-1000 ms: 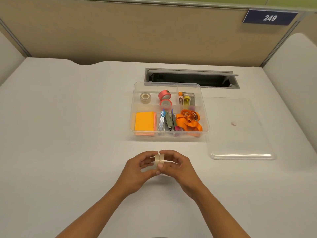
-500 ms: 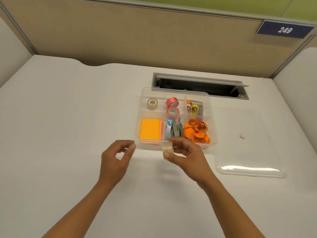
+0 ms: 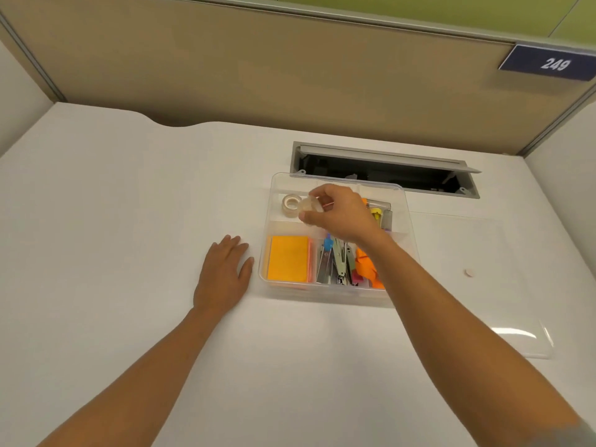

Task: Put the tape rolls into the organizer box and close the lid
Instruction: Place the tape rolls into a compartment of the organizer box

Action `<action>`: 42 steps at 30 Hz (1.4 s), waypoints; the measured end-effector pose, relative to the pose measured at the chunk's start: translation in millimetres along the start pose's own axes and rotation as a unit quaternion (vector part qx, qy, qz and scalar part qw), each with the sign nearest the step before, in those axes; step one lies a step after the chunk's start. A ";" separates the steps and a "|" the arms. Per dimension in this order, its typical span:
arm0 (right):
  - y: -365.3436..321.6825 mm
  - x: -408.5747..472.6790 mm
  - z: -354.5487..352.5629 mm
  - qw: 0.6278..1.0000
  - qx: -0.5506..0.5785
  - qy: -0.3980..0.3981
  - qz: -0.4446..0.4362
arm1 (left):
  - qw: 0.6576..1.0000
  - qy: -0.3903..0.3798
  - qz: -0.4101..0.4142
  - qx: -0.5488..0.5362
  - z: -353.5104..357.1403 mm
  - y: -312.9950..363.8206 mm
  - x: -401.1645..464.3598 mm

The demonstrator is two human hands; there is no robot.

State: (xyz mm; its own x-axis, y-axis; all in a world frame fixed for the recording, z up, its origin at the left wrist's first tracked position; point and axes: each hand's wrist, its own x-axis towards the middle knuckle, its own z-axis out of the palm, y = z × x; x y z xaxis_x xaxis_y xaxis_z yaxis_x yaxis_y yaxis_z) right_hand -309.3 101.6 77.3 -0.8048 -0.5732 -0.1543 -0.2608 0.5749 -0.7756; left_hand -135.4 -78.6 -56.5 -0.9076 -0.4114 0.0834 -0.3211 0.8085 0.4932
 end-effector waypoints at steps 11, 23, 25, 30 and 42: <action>-17.2 69.0 5.7 0.961 -0.203 -0.187 0.030 | 0.999 0.034 0.037 0.021 -2.2 19.3 -0.1; -4.6 86.1 28.4 0.939 -0.293 -0.182 -0.005 | 0.998 0.041 0.042 0.029 1.8 17.6 0.7; -0.7 86.0 31.9 0.941 -0.295 -0.167 -0.012 | 0.998 0.042 0.043 0.031 2.8 16.5 0.8; 7.3 84.6 37.6 0.945 -0.294 -0.140 -0.034 | 0.997 0.050 0.044 0.035 4.4 16.3 1.3; 6.6 83.1 37.1 0.951 -0.267 -0.150 -0.036 | 0.997 0.042 0.041 0.043 4.7 15.7 1.0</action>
State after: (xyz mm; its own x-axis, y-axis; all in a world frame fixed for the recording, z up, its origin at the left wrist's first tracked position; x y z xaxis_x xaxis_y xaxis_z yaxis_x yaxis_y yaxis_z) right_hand -358.1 36.1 36.6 -0.6073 -0.7173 -0.3416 -0.6082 0.6964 -0.3810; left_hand -142.6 -64.3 -52.7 -0.9069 -0.3739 0.1943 -0.2723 0.8720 0.4068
